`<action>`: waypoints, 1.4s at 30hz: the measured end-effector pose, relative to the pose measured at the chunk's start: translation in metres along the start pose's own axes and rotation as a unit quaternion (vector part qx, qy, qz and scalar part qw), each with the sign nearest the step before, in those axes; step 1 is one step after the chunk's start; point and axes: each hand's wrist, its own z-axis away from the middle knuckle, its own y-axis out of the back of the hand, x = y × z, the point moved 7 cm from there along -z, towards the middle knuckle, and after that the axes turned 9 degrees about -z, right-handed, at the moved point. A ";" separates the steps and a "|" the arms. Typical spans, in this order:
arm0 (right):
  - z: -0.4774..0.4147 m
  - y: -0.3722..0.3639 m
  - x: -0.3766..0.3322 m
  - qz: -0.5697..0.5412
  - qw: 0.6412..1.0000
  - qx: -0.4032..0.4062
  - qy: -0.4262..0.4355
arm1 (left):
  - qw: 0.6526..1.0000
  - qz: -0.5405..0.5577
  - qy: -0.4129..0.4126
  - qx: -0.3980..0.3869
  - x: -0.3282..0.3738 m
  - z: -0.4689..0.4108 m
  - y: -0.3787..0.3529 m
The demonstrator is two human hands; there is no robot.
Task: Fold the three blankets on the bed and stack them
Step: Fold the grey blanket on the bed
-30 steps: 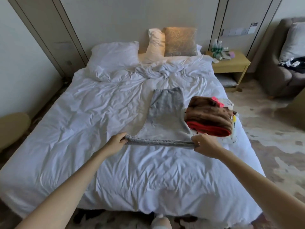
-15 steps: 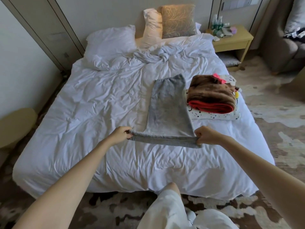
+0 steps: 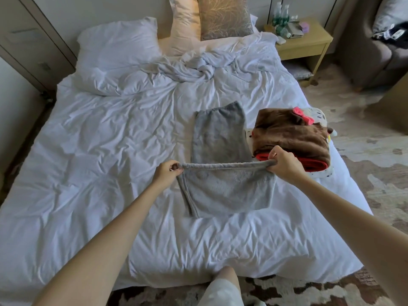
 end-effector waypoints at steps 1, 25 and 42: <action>-0.016 -0.003 -0.004 0.016 1.000 0.004 0.002 | 1.000 0.003 0.006 -0.005 -0.001 -0.019 -0.003; -0.047 -0.178 0.136 -0.004 0.971 -0.135 -0.198 | 0.947 0.071 0.280 -0.140 -0.140 -0.074 -0.212; -0.032 -0.192 0.165 -0.294 0.911 -0.048 -0.285 | 0.948 0.075 0.308 -0.025 -0.157 -0.028 -0.205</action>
